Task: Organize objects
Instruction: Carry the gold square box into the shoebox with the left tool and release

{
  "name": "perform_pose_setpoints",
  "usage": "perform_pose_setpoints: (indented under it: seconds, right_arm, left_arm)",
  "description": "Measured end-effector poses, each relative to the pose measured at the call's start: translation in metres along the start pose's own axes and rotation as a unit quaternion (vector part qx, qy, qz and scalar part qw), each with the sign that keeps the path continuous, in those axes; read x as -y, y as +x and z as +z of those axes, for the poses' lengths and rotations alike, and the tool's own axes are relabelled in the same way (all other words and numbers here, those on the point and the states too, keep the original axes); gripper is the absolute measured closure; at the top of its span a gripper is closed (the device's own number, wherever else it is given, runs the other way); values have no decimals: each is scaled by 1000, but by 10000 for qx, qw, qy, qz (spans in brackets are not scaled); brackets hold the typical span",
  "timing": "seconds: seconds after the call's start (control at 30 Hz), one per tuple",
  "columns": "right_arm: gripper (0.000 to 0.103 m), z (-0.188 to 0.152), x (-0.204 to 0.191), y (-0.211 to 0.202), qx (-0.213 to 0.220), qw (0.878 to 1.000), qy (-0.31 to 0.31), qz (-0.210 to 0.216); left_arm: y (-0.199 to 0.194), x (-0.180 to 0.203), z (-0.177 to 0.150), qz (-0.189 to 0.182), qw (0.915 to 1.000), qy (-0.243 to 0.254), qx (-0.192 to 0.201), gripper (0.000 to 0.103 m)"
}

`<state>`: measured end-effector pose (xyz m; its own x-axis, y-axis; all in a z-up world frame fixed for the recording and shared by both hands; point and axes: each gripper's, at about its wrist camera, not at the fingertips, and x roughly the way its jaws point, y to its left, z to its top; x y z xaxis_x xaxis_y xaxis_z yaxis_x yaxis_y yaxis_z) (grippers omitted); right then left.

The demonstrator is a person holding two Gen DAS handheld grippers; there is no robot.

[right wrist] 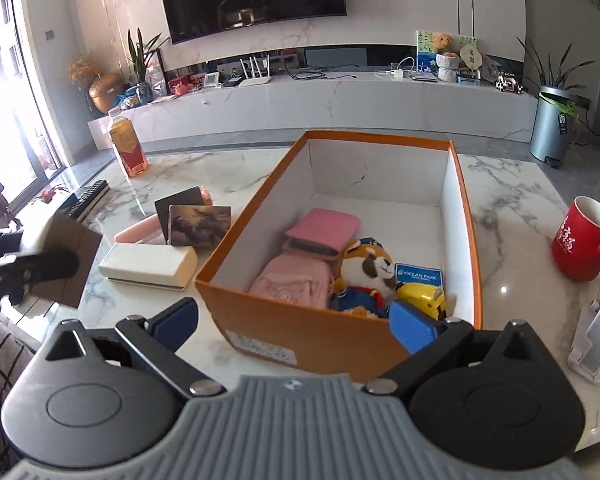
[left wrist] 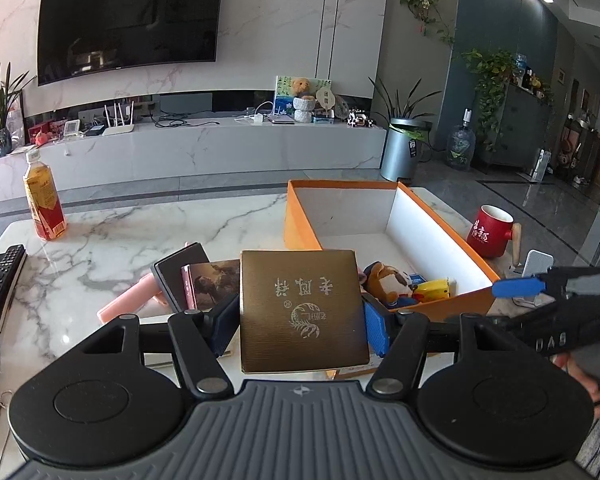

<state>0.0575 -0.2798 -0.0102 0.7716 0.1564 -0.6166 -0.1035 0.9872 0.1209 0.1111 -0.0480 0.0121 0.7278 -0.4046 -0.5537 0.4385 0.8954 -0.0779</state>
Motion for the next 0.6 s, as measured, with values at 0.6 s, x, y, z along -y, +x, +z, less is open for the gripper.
perform_pose_setpoints:
  seconds: [0.6]
  right_arm:
    - [1, -37, 61, 8, 35, 9822, 1757, 663]
  left_arm:
    - [136, 49, 76, -1245, 9826, -465, -1300, 29]
